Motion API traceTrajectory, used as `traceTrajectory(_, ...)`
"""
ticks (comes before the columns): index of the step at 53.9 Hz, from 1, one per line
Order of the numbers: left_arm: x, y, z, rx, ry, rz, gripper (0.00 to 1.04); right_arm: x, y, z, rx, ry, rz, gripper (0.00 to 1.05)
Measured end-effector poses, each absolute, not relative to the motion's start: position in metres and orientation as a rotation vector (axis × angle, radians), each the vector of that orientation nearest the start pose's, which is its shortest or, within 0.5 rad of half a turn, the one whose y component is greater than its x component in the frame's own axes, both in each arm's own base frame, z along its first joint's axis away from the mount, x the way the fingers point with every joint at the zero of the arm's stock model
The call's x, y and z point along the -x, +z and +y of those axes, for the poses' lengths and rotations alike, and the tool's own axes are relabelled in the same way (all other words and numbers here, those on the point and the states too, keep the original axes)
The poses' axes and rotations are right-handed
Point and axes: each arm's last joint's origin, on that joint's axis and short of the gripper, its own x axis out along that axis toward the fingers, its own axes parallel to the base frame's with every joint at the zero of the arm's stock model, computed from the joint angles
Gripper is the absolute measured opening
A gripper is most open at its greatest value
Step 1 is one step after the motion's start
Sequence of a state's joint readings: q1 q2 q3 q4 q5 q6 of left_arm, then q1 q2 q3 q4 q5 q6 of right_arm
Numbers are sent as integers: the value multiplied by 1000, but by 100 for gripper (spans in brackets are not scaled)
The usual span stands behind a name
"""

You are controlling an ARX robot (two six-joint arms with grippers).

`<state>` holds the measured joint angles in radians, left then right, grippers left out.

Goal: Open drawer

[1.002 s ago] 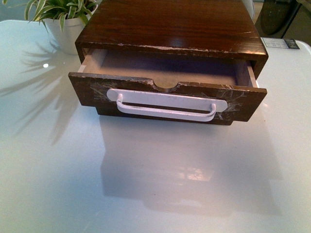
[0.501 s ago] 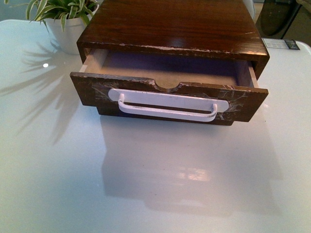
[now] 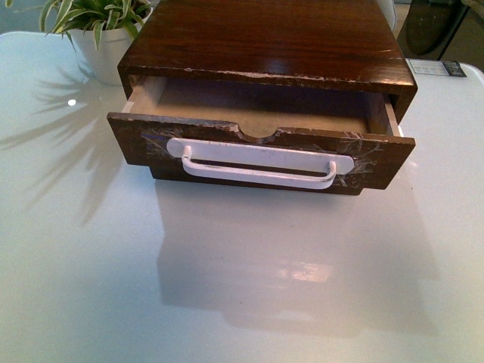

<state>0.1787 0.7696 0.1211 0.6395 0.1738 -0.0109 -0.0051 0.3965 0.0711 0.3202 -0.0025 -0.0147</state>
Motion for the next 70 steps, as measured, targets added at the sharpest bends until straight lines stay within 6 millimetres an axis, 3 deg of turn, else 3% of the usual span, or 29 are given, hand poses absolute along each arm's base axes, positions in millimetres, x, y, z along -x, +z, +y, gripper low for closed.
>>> traceTrajectory(2,-154,185,21,12,5,8,2,-123,182,-1,15,-4,5,1)
traceTrajectory(19,-132,173,0,9,-5,-9,2,-114,172,-1,11,-5,-15,2)
traceTrajectory(40,-118,171,0,8,3,-12,2,-98,169,0,11,-5,-10,2)
traceTrajectory(64,-108,171,0,8,3,-14,2,-97,169,0,11,-5,-12,2)
traceTrajectory(70,-98,167,0,8,2,-3,2,-97,169,0,11,-4,-12,2)
